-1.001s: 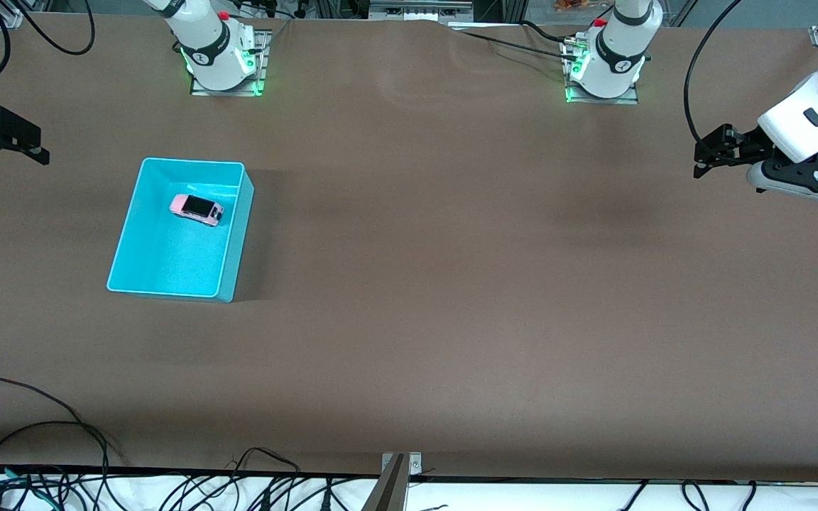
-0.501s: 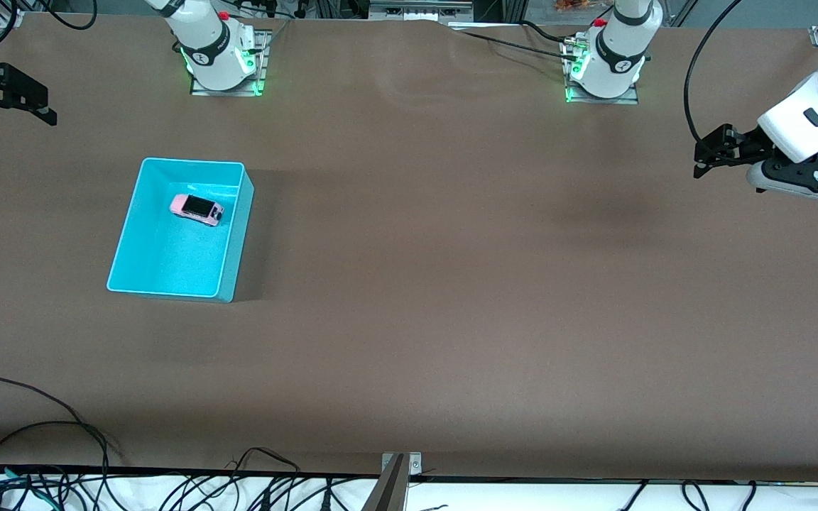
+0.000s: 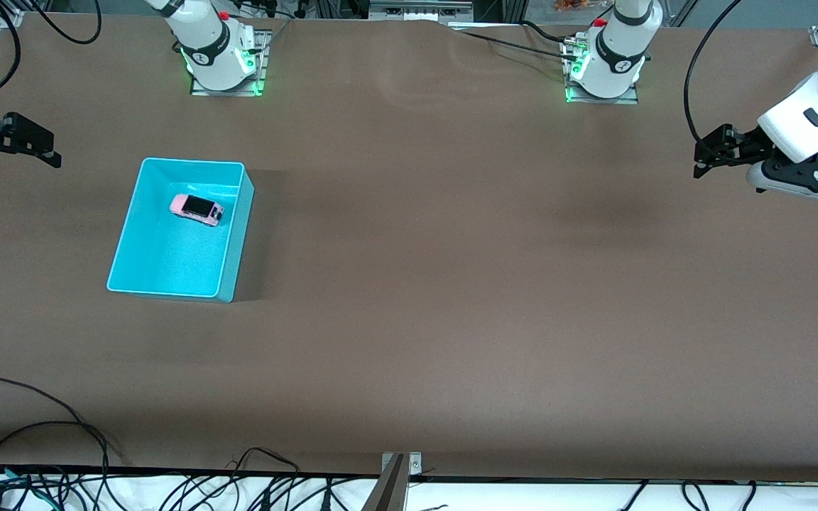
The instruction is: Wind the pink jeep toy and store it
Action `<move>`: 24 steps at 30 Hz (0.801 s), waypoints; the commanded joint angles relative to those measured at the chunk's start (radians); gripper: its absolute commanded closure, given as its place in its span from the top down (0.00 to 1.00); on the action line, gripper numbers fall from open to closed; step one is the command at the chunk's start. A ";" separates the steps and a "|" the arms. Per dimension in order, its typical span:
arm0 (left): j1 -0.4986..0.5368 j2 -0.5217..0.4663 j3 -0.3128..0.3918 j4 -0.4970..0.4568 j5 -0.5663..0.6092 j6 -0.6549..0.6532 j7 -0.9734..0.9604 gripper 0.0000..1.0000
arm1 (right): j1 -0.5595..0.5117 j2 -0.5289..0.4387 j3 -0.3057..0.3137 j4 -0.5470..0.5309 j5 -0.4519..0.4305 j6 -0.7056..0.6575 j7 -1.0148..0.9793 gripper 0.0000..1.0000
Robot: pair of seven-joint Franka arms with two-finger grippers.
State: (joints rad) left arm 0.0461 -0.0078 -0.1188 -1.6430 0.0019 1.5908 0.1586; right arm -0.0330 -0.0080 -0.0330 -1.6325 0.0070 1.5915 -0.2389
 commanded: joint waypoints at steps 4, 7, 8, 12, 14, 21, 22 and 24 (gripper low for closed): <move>0.009 -0.021 -0.005 -0.021 -0.020 0.008 -0.004 1.00 | -0.012 0.011 0.010 0.033 -0.015 -0.021 0.004 1.00; 0.009 -0.021 -0.005 -0.021 -0.020 0.008 -0.004 1.00 | -0.010 0.011 0.008 0.033 -0.016 -0.022 0.004 1.00; 0.009 -0.021 -0.005 -0.020 -0.020 0.008 -0.004 1.00 | -0.010 0.011 0.008 0.033 -0.019 -0.022 0.004 1.00; 0.009 -0.021 -0.005 -0.020 -0.020 0.008 -0.004 1.00 | -0.012 0.011 0.008 0.033 -0.022 -0.022 0.004 1.00; 0.009 -0.021 -0.005 -0.021 -0.020 0.008 -0.004 1.00 | -0.012 0.011 0.008 0.033 -0.022 -0.022 0.003 1.00; 0.009 -0.021 -0.005 -0.021 -0.020 0.008 -0.004 1.00 | -0.012 0.011 0.008 0.033 -0.022 -0.022 0.003 1.00; 0.009 -0.021 -0.005 -0.021 -0.020 0.008 -0.004 1.00 | -0.010 0.011 0.008 0.033 -0.022 -0.024 0.004 1.00; 0.009 -0.021 -0.005 -0.020 -0.020 0.008 -0.004 1.00 | -0.010 0.011 0.008 0.033 -0.022 -0.024 0.004 1.00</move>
State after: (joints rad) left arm 0.0461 -0.0078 -0.1188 -1.6430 0.0018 1.5908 0.1586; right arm -0.0352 -0.0051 -0.0330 -1.6264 0.0014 1.5889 -0.2389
